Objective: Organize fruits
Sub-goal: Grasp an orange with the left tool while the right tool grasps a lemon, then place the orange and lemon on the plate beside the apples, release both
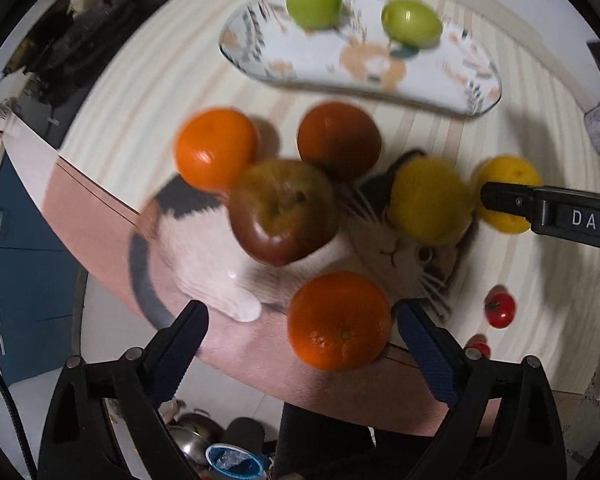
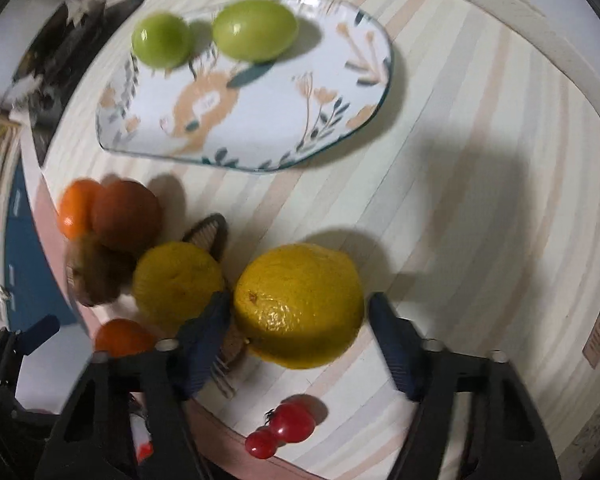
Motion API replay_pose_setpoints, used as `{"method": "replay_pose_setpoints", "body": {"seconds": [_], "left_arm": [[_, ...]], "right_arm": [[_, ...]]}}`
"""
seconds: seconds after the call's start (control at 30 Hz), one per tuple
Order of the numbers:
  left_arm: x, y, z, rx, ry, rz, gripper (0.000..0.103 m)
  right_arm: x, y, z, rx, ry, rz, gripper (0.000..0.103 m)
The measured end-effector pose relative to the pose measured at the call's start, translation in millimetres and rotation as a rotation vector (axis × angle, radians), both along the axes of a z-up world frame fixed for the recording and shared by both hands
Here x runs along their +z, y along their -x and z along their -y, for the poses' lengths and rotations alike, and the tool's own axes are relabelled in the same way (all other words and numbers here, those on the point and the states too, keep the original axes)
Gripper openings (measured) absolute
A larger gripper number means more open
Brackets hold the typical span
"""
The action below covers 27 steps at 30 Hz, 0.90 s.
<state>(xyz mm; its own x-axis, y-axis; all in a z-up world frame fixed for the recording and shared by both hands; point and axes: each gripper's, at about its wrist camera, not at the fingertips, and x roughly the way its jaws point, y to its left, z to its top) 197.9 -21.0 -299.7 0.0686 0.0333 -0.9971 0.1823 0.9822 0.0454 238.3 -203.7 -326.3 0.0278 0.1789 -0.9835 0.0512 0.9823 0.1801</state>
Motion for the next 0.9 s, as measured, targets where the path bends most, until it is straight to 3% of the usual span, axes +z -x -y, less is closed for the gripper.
{"method": "replay_pose_setpoints", "body": {"seconds": [0.13,0.3,0.53,0.7,0.8,0.9], "left_arm": [[-17.7,2.9,4.5,-0.008,0.020,-0.046,0.086],[-21.6,9.7,10.6,-0.038,0.065,-0.050,0.063],[-18.8,16.2,12.2,-0.050,0.063,-0.022,0.062],[-13.7,18.4,13.0,-0.058,0.059,-0.016,0.062],[1.5,20.3,13.3,-0.055,0.086,0.000,0.062],[35.8,19.5,7.4,-0.049,0.152,0.023,0.062]], "right_arm": [[1.0,8.6,-3.2,0.035,0.037,-0.006,0.067],[4.3,37.6,3.8,0.040,0.001,-0.048,0.067],[-11.3,50.8,14.8,-0.022,-0.053,-0.070,0.068],[-9.1,52.6,16.0,-0.008,-0.022,-0.063,0.067],[-0.3,53.1,19.9,-0.031,-0.037,-0.055,0.067],[22.5,49.0,26.9,-0.059,-0.074,-0.014,0.067]]}}
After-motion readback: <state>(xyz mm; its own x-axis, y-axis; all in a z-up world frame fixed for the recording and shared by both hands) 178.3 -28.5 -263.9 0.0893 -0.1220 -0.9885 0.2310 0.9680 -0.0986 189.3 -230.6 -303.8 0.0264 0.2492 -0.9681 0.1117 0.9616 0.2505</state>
